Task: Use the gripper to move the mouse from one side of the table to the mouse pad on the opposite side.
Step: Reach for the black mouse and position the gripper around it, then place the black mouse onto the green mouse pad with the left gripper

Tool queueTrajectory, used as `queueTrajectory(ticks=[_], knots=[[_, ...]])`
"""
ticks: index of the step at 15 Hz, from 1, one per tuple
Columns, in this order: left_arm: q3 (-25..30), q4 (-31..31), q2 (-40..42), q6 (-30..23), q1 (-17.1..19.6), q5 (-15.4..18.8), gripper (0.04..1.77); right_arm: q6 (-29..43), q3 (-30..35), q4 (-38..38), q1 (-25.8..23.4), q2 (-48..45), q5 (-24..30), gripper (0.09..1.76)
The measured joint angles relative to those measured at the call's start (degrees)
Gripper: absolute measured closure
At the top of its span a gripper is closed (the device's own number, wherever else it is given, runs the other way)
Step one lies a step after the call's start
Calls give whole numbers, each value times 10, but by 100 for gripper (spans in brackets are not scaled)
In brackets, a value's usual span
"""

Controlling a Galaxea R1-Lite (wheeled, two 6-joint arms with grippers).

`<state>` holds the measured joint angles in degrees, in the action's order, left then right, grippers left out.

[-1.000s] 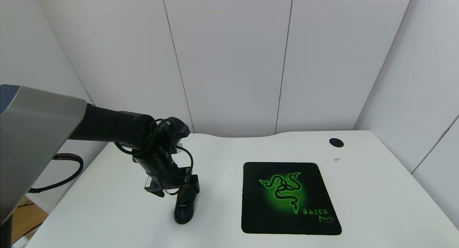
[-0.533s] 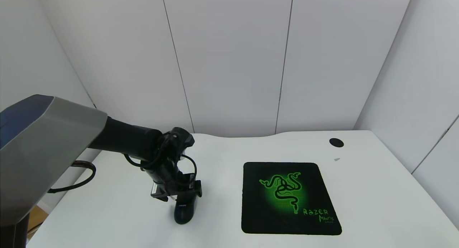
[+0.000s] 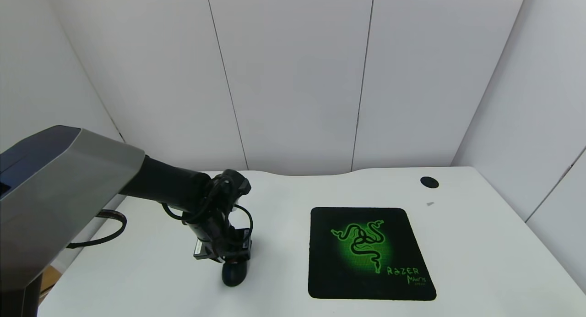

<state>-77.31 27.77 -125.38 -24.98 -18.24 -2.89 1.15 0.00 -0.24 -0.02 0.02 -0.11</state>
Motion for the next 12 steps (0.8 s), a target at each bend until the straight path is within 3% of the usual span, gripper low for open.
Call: queueTrajectory(ticks=[3, 12], knots=[[3, -11, -2, -1, -3, -6, 91, 0, 0, 0, 0, 0, 0, 14], [3, -12, 0, -1, -4, -9, 93, 0, 0, 0, 0, 0, 0, 14]])
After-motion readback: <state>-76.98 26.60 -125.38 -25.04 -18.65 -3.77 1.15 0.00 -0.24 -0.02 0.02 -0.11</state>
